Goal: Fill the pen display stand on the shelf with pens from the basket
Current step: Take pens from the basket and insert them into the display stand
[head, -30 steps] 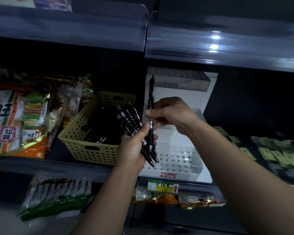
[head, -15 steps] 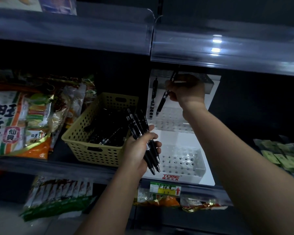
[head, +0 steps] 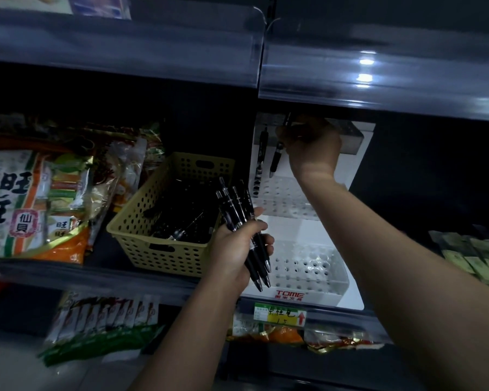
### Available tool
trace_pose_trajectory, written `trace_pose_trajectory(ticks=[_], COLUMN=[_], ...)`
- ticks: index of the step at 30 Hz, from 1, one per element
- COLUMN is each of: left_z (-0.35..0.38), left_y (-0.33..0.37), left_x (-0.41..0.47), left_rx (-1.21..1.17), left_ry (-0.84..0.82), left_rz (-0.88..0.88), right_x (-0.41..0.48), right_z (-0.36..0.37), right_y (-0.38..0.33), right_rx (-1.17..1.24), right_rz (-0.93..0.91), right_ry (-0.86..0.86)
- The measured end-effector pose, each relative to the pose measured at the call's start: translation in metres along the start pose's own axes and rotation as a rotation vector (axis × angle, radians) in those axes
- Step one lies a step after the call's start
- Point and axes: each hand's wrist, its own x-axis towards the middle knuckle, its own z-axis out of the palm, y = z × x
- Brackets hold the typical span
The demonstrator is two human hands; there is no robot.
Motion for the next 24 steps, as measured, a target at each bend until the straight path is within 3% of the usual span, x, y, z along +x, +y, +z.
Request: trace_pose_trajectory(ticks=[4, 8, 15, 24], left_z=[-0.001, -0.002, -0.004, -0.004], left_y=[0.000, 0.000, -0.002, -0.002], left_x=[0.000, 0.001, 0.002, 0.000], left_rx=[0.006, 0.017, 0.037, 0.035], left_ry=[-0.002, -0.016, -0.012, -0.006], left_rz=[0.004, 0.013, 0.012, 0.020], right_x=[-0.007, -0.013, -0.026, -0.029], right_z=[-0.005, 0.004, -0.001, 0.001], right_y=[0.000, -0.001, 0.006, 0.010], right_rx=[-0.135, -0.084, -0.315, -0.342], right_rz=[-0.117, -0.014, -0.053, -0.014], right_ry=[-0.106, -0.089, -0.109, -0.137])
